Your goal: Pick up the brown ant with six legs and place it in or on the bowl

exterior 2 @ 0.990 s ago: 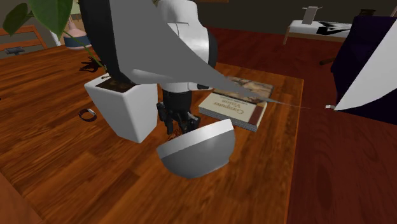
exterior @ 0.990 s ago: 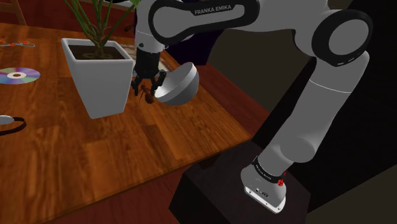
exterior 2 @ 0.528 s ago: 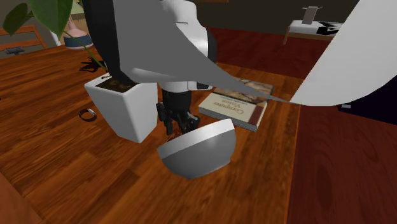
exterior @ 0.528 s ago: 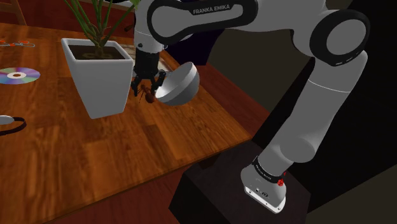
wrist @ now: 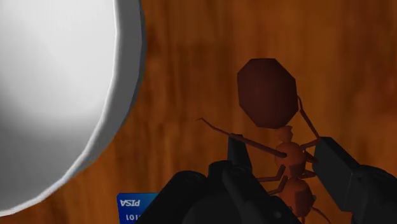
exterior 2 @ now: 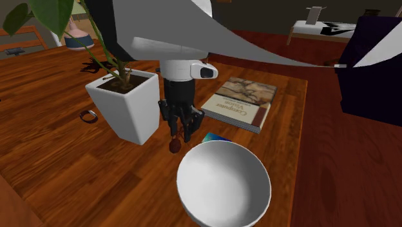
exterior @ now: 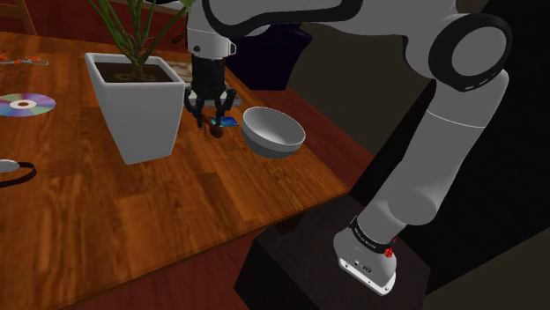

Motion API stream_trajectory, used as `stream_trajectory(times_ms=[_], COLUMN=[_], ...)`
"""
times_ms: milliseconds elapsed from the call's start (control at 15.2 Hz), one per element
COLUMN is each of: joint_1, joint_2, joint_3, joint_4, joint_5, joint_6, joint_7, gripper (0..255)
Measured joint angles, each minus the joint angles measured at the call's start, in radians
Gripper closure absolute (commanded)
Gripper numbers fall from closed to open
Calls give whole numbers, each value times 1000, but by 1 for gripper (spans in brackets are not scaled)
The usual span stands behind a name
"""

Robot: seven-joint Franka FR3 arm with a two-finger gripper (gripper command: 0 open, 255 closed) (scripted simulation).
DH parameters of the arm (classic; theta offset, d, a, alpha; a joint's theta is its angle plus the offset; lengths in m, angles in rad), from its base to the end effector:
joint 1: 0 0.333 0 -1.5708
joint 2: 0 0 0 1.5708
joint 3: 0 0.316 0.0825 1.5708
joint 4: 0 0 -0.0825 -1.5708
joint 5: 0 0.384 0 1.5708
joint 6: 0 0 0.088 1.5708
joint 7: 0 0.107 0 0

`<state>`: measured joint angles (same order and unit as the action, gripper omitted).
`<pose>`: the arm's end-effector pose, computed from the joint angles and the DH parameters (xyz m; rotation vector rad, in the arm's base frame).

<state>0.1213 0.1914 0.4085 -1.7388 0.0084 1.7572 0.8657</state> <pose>0.5206 0.2902 0.4581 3.0489 -0.5215 -0.2708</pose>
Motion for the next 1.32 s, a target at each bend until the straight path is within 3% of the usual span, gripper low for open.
stream_trajectory(times_ms=[1320], joint_1=[10], joint_2=[2], joint_3=[7], joint_4=[272], joint_5=[1], joint_6=[-272], joint_7=[20], gripper=[255])
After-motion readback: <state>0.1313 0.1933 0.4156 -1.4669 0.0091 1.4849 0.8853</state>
